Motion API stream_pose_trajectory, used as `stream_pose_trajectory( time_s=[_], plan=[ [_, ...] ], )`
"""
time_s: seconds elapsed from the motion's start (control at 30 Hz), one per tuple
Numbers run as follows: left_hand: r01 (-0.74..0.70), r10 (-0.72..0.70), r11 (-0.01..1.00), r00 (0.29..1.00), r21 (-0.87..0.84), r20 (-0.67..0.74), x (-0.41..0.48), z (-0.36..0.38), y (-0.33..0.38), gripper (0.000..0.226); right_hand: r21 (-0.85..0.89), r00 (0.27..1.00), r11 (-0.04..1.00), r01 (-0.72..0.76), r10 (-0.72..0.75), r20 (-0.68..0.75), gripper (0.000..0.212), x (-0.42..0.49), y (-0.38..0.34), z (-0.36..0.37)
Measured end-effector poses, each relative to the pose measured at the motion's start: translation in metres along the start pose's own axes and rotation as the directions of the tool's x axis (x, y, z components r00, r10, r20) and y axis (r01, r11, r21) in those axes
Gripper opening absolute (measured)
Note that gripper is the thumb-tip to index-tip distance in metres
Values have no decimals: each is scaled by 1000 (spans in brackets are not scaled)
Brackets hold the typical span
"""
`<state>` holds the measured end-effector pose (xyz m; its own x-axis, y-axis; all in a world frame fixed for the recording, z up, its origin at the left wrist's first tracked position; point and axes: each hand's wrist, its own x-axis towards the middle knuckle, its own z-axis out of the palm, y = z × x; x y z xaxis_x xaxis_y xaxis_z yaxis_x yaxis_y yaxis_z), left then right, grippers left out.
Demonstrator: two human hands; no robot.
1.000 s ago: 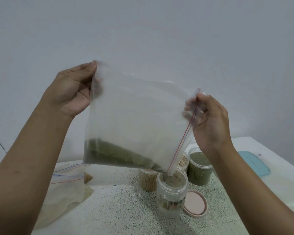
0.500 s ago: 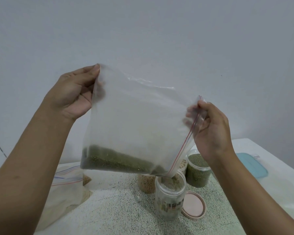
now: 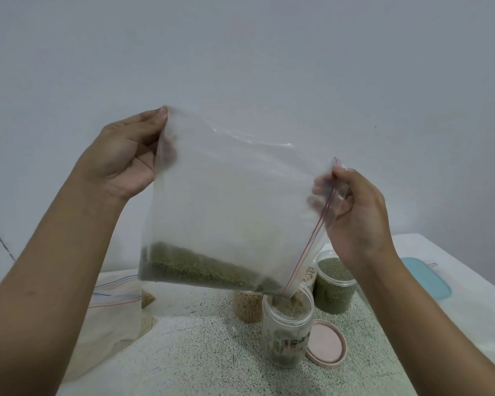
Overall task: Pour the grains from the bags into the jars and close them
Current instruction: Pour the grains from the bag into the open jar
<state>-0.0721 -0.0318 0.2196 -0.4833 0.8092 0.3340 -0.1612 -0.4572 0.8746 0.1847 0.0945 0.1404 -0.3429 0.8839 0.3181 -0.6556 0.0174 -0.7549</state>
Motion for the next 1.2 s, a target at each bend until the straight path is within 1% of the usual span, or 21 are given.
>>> stream_pose_trajectory(
  time_s=[0.07,0.27,0.43,0.6,1.0,1.1,1.2],
  plan=[
    [5,-5,1000,1000,2,-3,-1,0,0,33,4,1000,1000,-6,6,-3,32,0,0,0],
    [10,-10,1000,1000,-1,5,0,0,3,26,25,1000,1000,-11,11,0,27,0,0,2],
    [2,-2,1000,1000,6,13,1,-1,6,29,28,1000,999,-18,18,4,19,0,-1,3],
    [-3,3,1000,1000,5,10,2,-2,6,31,14,999,999,-34,34,31,24,0,-2,4],
    [2,-2,1000,1000,31,14,1,2,7,35,100,996,991,-91,89,26,12,2,1,-1],
    [1,-1,1000,1000,20,18,1,3,8,33,106,995,990,-94,92,26,12,2,1,-2],
    [5,-5,1000,1000,12,13,2,4,8,25,111,996,989,-94,93,19,11,3,0,-4]
  ],
)
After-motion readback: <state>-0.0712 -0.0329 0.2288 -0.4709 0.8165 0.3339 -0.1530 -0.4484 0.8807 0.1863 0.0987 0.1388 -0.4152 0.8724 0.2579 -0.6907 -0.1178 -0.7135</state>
